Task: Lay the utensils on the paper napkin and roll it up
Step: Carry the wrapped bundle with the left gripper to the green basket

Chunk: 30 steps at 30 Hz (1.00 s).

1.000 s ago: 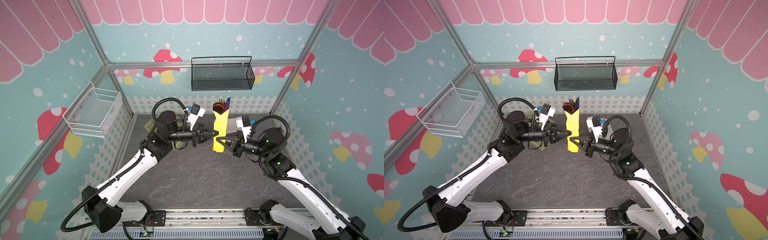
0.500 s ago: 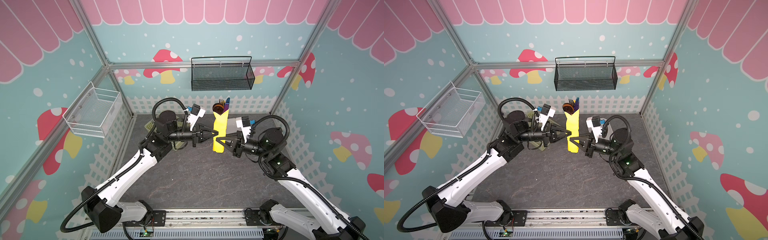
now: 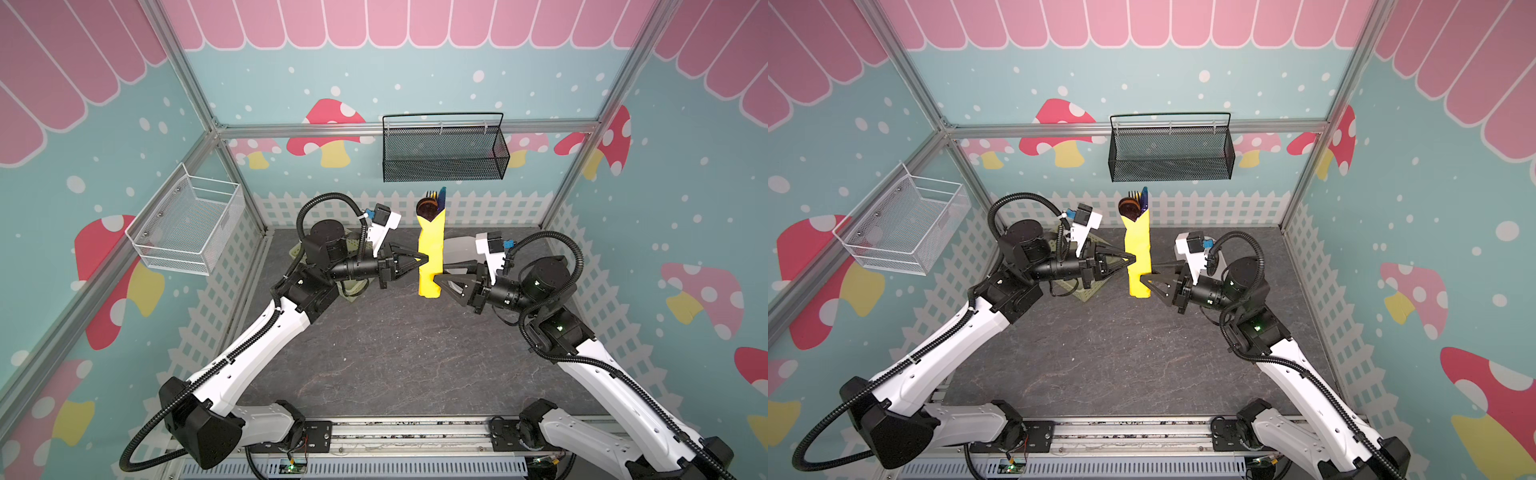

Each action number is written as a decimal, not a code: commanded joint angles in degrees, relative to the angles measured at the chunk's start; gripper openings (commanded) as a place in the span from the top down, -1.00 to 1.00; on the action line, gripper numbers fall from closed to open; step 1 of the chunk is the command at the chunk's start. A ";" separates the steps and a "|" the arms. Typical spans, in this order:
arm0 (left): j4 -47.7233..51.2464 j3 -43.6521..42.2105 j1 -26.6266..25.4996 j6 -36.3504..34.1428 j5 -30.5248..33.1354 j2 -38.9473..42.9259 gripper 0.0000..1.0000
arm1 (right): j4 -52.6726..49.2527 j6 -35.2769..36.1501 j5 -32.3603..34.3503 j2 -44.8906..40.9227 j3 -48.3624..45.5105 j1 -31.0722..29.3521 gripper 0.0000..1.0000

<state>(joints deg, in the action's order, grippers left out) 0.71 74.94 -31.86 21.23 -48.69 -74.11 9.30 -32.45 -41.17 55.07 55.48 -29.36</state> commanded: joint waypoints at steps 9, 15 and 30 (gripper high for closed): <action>6.56 -0.41 5.99 1.45 17.57 1.22 1.00 | -3.50 2.82 3.26 -0.73 0.94 0.56 0.17; 8.00 -0.84 12.90 11.12 24.28 -3.07 1.00 | -3.85 3.13 3.79 -1.01 1.03 0.76 0.17; 0.65 -1.86 23.85 21.17 29.34 -18.71 1.00 | -5.26 4.06 3.00 -1.16 1.34 0.89 0.17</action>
<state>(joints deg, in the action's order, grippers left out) 5.45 72.64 -9.85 39.16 -21.37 -90.94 4.36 -29.87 -37.93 54.68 55.48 -28.82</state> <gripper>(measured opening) 0.051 0.416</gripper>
